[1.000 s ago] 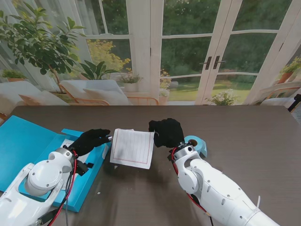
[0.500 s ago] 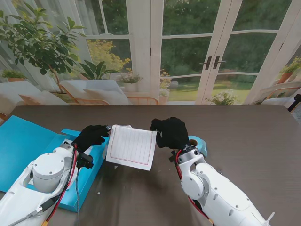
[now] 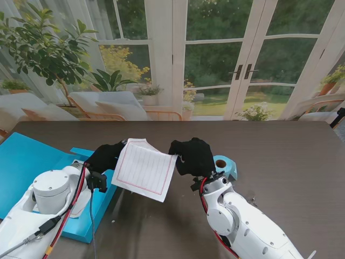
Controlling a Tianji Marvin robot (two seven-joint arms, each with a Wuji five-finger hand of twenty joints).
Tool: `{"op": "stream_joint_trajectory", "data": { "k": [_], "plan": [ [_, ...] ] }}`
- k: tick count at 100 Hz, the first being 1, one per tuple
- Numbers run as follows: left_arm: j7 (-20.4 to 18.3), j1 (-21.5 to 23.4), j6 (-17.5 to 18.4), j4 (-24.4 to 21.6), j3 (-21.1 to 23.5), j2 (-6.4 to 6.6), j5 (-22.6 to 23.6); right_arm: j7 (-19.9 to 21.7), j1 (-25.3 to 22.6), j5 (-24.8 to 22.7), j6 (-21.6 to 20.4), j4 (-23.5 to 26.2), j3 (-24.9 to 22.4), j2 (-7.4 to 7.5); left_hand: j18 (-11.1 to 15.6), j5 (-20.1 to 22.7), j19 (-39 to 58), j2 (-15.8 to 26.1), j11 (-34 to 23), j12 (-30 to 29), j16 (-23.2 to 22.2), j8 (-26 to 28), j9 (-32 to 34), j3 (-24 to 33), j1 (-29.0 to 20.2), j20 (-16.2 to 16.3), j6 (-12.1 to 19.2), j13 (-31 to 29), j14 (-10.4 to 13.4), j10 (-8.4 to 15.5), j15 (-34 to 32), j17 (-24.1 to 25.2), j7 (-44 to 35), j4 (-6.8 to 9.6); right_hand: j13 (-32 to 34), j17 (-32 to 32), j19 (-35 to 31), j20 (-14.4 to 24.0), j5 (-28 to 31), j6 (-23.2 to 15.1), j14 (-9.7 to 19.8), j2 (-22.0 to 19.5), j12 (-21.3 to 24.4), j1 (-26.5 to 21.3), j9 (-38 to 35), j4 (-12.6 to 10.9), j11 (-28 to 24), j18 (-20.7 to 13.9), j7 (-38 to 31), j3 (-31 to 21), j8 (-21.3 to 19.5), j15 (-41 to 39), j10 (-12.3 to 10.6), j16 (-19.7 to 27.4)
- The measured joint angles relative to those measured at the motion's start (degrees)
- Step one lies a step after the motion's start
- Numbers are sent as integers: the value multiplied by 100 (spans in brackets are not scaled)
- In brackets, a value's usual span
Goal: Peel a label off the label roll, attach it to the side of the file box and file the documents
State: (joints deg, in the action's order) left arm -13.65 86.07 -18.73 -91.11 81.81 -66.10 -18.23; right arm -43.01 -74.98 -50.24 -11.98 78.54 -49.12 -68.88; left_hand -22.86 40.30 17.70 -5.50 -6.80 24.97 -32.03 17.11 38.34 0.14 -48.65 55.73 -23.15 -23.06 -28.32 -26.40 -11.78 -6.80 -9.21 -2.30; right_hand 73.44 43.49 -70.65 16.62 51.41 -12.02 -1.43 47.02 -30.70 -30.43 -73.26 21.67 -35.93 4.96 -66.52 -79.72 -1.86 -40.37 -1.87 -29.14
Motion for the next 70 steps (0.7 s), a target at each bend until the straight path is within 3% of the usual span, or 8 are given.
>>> {"op": "stream_joint_trajectory", "data": {
  "k": [70],
  "plan": [
    [520, 70, -364, -295, -20, -115, -25, -174, -101, 17, -150, -6, 6, -11, -90, 213, 0, -8, -27, 0, -1, 268, 174, 0, 43, 14, -76, -133, -77, -74, 0, -74, -119, 0, 0, 0, 0, -1, 0, 0, -1, 0, -1, 1, 0, 0, 0, 0, 0, -1, -1, -7, 1, -1]
  ]
}}
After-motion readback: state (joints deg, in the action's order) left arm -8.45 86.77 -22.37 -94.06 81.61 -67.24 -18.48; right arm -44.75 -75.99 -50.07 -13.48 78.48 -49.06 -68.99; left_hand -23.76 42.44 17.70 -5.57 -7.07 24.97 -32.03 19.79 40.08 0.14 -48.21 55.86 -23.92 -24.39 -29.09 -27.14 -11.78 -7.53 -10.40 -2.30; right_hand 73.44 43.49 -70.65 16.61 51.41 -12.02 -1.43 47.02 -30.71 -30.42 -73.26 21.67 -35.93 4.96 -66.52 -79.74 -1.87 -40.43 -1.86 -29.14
